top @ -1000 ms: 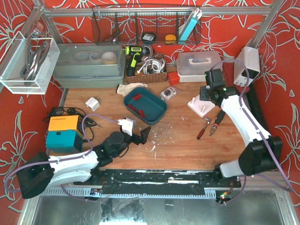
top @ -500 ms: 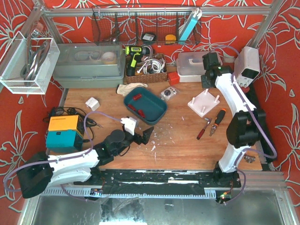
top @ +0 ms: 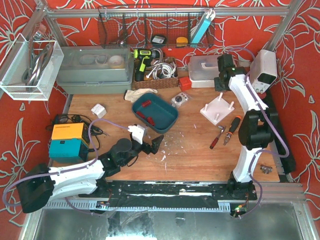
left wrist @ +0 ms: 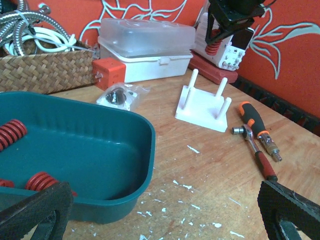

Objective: Install the large spring

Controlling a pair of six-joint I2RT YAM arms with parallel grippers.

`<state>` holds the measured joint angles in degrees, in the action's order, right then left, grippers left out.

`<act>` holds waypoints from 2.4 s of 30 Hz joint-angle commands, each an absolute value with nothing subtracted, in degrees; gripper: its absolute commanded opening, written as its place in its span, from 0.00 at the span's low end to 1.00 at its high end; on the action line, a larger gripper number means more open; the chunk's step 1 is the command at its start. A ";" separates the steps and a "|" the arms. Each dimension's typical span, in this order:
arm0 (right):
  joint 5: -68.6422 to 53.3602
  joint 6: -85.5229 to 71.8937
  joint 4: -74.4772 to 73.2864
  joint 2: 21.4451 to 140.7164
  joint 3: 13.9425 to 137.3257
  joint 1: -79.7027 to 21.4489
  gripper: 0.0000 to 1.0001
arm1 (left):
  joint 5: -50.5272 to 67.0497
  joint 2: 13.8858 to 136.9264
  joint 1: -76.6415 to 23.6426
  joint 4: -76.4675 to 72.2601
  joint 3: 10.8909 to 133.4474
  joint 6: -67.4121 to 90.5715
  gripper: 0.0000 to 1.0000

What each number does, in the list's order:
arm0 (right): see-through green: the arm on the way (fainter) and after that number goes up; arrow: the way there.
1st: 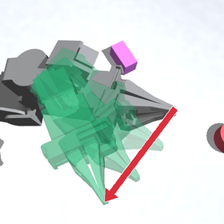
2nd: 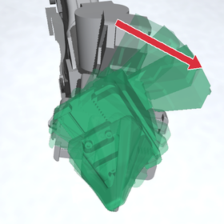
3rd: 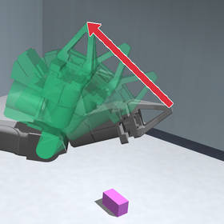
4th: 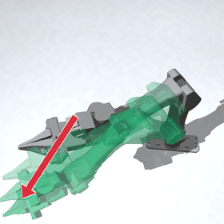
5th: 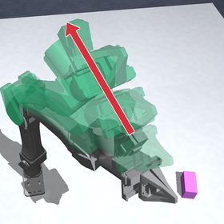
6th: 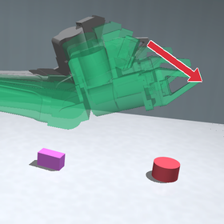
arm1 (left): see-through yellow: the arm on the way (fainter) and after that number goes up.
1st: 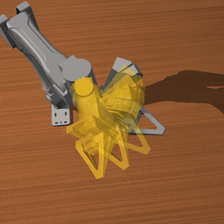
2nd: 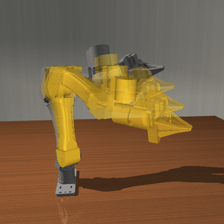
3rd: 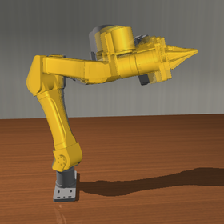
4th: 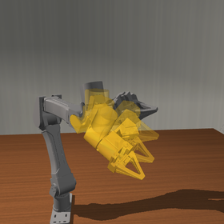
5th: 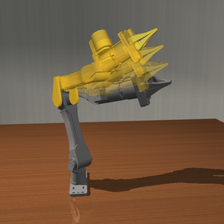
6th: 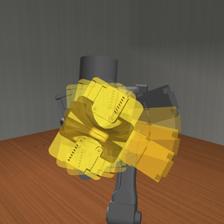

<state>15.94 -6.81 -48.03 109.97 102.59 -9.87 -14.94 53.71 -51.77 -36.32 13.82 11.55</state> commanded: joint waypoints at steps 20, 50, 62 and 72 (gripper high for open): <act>8.61 -12.77 -36.01 116.33 101.77 -6.19 0.00 | -14.28 54.71 -52.12 -37.29 14.85 10.69 1.00; 2.06 -11.91 -41.59 120.02 103.45 -3.88 0.00 | -13.54 58.18 -52.12 -37.65 15.56 10.31 1.00; 3.64 -10.67 -41.07 123.97 106.22 -3.62 0.34 | -13.79 57.97 -52.12 -37.42 15.73 9.77 1.00; 3.40 -12.50 -40.68 110.80 96.26 -3.76 0.61 | -16.51 57.14 -52.12 -35.57 16.15 8.64 1.00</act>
